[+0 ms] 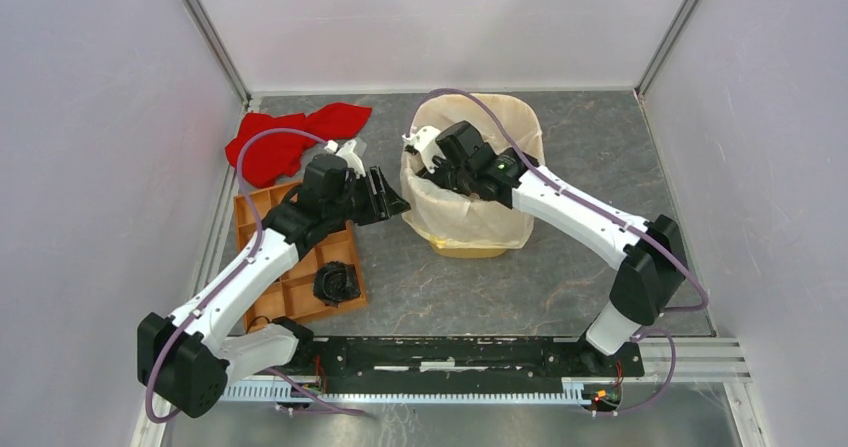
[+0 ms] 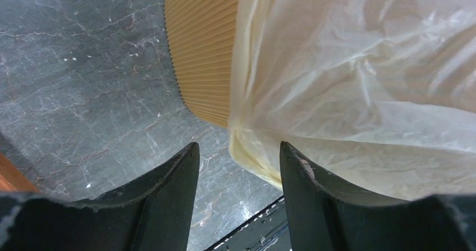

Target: Put the trash bags into the trash bin

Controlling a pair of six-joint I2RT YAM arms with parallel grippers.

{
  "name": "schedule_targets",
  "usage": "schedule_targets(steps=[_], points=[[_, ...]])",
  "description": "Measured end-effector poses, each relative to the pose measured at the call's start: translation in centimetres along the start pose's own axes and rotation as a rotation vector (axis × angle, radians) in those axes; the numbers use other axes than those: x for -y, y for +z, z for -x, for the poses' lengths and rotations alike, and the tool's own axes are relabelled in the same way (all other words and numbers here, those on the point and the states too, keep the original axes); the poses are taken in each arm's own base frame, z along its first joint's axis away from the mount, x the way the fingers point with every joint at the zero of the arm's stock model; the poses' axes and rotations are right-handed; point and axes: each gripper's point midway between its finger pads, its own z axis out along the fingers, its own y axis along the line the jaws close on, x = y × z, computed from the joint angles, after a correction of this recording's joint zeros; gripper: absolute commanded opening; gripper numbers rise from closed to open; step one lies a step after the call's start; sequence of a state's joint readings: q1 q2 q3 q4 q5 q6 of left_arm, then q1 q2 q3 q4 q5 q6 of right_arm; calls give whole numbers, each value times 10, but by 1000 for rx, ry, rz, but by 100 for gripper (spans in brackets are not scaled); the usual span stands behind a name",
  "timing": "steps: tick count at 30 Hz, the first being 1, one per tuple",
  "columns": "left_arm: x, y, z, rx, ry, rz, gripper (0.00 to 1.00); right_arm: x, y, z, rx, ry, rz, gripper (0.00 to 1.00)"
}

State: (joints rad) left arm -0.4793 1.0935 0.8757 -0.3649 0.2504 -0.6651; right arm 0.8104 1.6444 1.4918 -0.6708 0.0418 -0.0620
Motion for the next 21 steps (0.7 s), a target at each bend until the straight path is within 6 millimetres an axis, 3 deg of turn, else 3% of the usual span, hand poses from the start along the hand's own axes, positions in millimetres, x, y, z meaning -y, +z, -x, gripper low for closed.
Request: schedule_targets(steps=[4, 6, 9, 11, 16, 18, 21], points=[[2, 0, -2, -8, 1, -16, 63, -25, 10, 5, 45, 39, 153, 59], [2, 0, -3, -10, 0, -19, 63, -21, 10, 7, 52, 45, 135, 61], [2, 1, -4, -12, 1, -22, 63, 2, 10, -1, 16, 47, 13, 64], [3, 1, -5, -14, 1, -27, 64, 31, 7, -15, -40, 54, -129, 66], [2, 0, -8, -19, 1, -34, 66, 94, -2, -73, -211, 82, -407, 68], [1, 1, -9, -22, 0, -33, 66, 103, -5, -93, -275, 86, -434, 68], [0, 2, -11, -24, -1, -32, 66, 92, -1, -90, -264, 81, -388, 70]])
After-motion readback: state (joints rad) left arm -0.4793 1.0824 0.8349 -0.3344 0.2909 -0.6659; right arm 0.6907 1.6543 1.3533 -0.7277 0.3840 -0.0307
